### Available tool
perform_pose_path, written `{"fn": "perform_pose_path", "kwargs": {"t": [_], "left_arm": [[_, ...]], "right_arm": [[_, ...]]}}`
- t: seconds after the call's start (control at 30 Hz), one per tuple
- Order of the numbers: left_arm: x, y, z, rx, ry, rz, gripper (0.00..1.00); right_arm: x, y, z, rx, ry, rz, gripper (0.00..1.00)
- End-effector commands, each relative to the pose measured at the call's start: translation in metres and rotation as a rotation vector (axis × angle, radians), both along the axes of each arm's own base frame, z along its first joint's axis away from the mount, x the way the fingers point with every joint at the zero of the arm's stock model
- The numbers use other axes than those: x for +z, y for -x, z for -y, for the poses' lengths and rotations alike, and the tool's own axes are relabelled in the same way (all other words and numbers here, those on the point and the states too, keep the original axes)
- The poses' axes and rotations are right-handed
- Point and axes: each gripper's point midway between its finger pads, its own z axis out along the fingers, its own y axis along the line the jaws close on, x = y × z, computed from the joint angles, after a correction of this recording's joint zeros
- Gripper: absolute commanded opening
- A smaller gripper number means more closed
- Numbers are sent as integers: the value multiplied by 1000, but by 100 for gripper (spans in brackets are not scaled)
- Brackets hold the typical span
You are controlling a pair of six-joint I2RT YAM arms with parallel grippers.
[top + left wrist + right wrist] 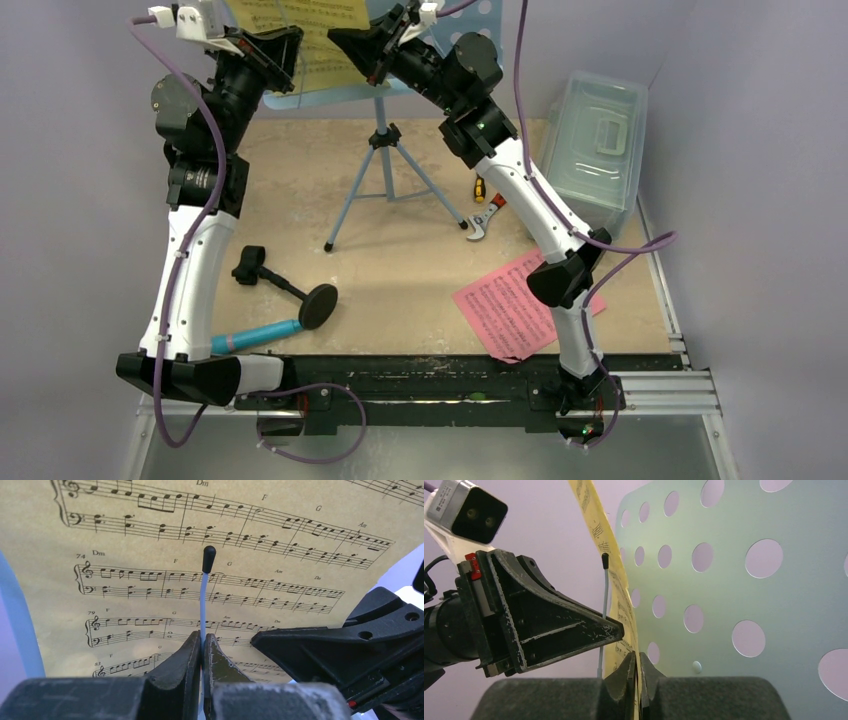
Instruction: Set up the instrument practice props
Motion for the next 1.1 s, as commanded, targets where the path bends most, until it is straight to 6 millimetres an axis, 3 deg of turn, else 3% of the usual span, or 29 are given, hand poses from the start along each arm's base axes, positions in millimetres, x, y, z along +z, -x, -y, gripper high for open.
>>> {"fn": "perform_pose_path", "kwargs": {"t": [0.0,0.1,0.23,0.33,0.53,0.73,0.9,1.07], "left_arm": [[27,8,-10,33,63,42,0],[25,5,-12,41,74,26,5],[21,4,-17,75,82,-1,24],[23,5,-20,90,85,-3,31],[13,5,-21,98,78,-50,35],[9,4,-11,40,64,-61,34],[4,7,16,-114,14,-60,45],[-3,-2,23,-153,10,-87,49]], "right_arm": [[33,9,15,-22,-82,53,8],[35,7,17,-34,-91,47,29],[39,6,27,-81,-98,11,47],[43,4,41,-140,-110,-35,62],[53,10,63,-205,-106,-73,82],[50,6,64,-230,-99,-69,78],[47,5,71,-254,-130,-95,68],[44,2,67,-247,-144,-75,53]]}}
